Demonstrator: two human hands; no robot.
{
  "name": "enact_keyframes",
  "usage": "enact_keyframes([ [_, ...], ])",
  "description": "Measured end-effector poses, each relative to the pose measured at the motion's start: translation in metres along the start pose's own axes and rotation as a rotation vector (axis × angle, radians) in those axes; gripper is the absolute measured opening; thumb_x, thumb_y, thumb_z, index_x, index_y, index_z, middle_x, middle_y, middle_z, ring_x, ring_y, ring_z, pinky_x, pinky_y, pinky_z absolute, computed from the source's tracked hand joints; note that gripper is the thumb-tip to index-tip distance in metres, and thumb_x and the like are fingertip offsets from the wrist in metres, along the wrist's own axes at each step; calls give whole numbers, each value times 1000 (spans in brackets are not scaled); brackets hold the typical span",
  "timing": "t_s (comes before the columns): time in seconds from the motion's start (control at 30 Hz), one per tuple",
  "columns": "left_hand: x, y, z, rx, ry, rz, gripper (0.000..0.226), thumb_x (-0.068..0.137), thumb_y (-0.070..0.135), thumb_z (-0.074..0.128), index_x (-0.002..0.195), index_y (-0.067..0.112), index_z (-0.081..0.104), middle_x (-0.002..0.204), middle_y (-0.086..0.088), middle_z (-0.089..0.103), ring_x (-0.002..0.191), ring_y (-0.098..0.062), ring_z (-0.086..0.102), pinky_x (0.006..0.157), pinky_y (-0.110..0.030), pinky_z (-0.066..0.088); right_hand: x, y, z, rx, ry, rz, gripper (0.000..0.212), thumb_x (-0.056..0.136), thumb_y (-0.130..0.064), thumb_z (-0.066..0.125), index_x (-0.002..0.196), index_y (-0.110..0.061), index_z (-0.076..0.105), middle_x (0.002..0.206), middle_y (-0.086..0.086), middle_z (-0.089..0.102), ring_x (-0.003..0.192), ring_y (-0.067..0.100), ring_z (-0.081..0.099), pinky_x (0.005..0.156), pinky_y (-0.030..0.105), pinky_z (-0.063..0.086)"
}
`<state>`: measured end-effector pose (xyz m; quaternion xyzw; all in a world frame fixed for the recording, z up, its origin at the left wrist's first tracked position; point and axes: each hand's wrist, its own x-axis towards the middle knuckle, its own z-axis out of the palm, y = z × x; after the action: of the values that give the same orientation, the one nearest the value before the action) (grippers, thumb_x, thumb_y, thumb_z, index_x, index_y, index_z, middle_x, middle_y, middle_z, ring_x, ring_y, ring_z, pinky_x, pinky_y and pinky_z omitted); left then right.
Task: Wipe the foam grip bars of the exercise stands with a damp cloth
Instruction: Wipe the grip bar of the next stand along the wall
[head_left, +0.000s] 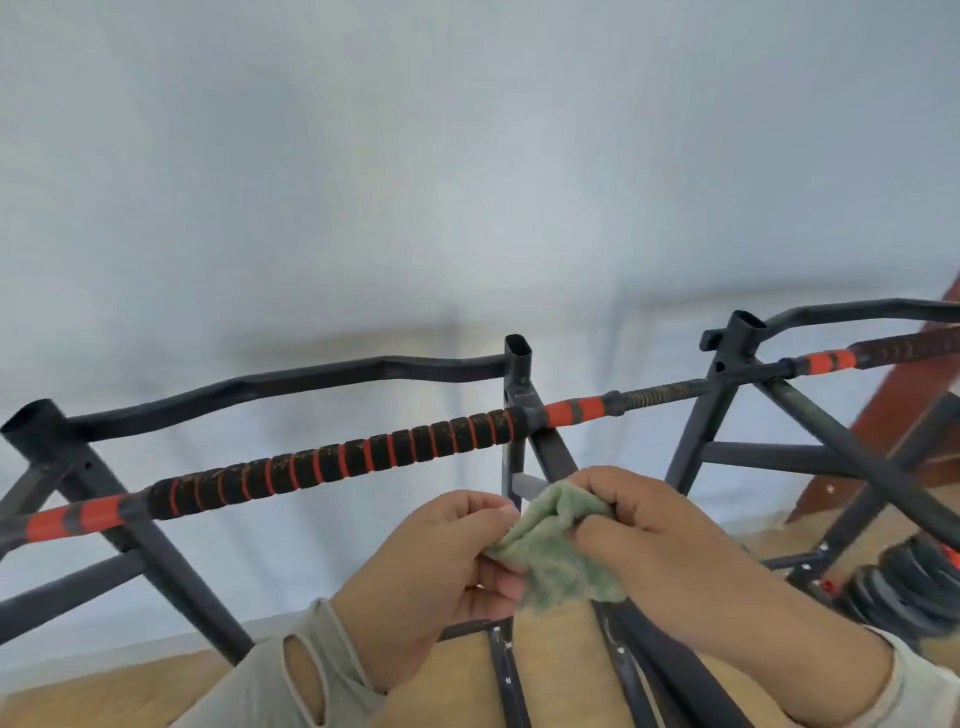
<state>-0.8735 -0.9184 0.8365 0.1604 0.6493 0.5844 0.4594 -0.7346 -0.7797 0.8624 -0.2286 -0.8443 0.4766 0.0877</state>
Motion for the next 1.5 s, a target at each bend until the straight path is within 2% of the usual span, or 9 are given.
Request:
enact_keyframes([
  [0.23,41,35,-24,172,-220,61,24,101,33,56,110,12,65,86,-10,76,70,-20,70,70,-35,59,29,-3,-12,232,77,189,21,101,-27,59,97,-21,79,99,6,79,96,27,75,95,50,55],
  [0.43,87,39,-41,973,32,775,22,96,53,48,112,41,57,108,27,57,98,4,57,84,-11,48,57,20,-44,399,393,257,23,100,-27,59,103,-18,80,109,12,77,104,32,72,100,48,50],
  [0.57,133,47,-14,1168,105,1057,31,96,46,54,117,26,64,127,9,61,112,-14,60,95,-26,48,82,31,-80,95,582,170,20,104,-32,55,105,-28,75,97,-8,78,95,13,73,86,33,54],
  [0.7,174,49,20,1396,163,1044,40,95,44,55,126,21,61,134,-1,59,117,-25,57,99,-41,49,114,43,-113,-261,708,26,18,105,-30,51,107,-30,68,77,-6,70,67,10,63,55,15,46],
  [0.87,203,36,39,1544,184,926,35,97,49,48,119,25,60,108,4,60,96,-21,56,89,-39,50,146,102,-111,-762,278,-184,34,99,-19,55,129,-33,65,126,-15,69,119,11,62,105,34,48],
  [1.0,214,29,39,1453,193,907,29,97,45,48,116,29,62,98,7,57,88,-18,53,86,-34,50,148,149,-107,-802,185,-172,46,94,-50,57,133,-25,62,151,-11,53,142,12,44,124,43,28],
  [1.1,213,30,39,1421,197,891,27,95,44,53,114,28,64,94,9,56,85,-16,52,84,-34,51,153,151,-117,-764,190,-229,47,94,-54,50,129,-26,64,147,-13,55,136,8,48,125,42,24],
  [1.3,215,31,38,1416,193,854,32,95,47,54,120,29,63,95,12,55,89,-13,51,88,-30,50,175,153,-123,-1002,115,-313,55,99,-50,40,146,-24,51,126,-9,62,113,17,53,101,39,48],
  [1.5,214,31,38,1416,183,842,35,98,50,48,124,30,61,98,13,53,90,-11,47,93,-27,44,180,166,-129,-1065,162,-462,39,100,-33,52,133,-19,66,126,-6,71,111,19,67,110,46,47],
])
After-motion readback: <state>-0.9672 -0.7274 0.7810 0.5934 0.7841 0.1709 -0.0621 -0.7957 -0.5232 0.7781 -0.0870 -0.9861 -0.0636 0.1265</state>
